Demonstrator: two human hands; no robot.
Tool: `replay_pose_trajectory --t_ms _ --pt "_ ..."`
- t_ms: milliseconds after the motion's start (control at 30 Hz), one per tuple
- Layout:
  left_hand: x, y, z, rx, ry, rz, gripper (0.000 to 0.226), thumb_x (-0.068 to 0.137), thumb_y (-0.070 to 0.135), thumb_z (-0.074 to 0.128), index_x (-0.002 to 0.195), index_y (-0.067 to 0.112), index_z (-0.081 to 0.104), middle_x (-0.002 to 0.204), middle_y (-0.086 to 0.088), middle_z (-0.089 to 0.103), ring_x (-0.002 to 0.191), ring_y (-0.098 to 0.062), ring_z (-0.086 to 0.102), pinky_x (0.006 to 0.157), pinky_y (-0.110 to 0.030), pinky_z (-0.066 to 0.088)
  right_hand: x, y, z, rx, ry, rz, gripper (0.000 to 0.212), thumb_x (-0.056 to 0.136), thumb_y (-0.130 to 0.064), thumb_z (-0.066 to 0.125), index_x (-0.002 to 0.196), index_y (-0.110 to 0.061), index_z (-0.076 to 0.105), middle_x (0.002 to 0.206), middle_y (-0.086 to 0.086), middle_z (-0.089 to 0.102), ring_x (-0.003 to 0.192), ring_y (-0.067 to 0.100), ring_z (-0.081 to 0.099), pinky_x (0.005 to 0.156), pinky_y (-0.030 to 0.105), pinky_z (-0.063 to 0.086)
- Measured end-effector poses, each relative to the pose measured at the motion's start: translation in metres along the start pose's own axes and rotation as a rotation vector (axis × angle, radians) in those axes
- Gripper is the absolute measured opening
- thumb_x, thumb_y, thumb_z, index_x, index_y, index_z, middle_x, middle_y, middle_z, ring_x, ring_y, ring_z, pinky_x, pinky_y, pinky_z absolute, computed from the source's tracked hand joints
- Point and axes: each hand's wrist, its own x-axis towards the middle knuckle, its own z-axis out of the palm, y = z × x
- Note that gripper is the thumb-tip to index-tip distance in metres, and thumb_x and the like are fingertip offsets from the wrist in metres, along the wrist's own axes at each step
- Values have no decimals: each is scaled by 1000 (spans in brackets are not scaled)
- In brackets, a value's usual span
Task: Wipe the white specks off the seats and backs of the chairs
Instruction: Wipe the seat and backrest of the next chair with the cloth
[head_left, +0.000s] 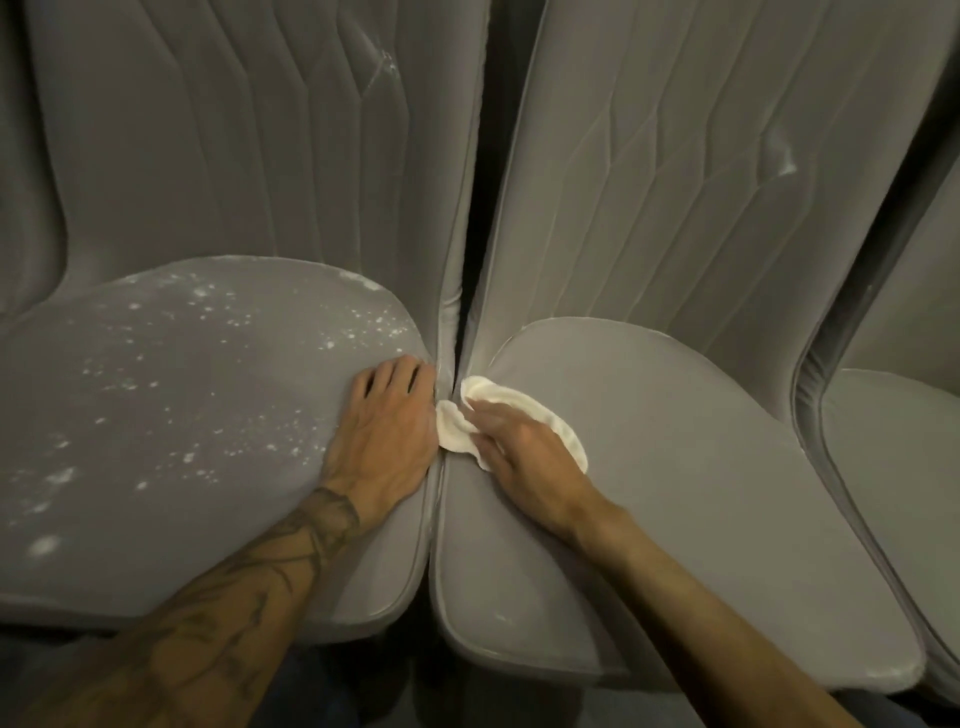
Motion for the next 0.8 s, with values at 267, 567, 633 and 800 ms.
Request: replay_pose_trajectory --t_ms 267,567,633,800 --pt "2 -5 -3 -130 18 -12 27 102 16 43 125 14 58 121 -6 57 112 -28 54 99 -42 40 -28 -14 5 26 -53 -96 35 103 -17 49 138 -15 58 138 1 60 128 14 53 110 10 27" --pt "0 -5 -1 -85 -22 4 41 98 23 48 138 14 50 133 -6 53 121 -27 50 104 -39 38 -17 -30 -4 122 32 -35 28 103 -16 51 127 -11 65 128 -2 65 121 4 57 107 6 29" --pt "1 -4 -1 -105 15 -16 35 101 21 42 134 15 53 128 -5 54 116 -26 51 102 -40 39 -61 -37 -1 133 -16 -88 31 104 -22 51 133 -17 62 133 -6 63 123 -1 54 109 7 27" --pt "-1 -5 1 -113 58 10 32 100 18 39 128 16 54 122 -4 54 110 -24 51 99 -40 40 -81 -31 -3 14 -12 -76 36 103 -21 52 139 -18 58 145 -1 56 136 10 48 117 14 23"
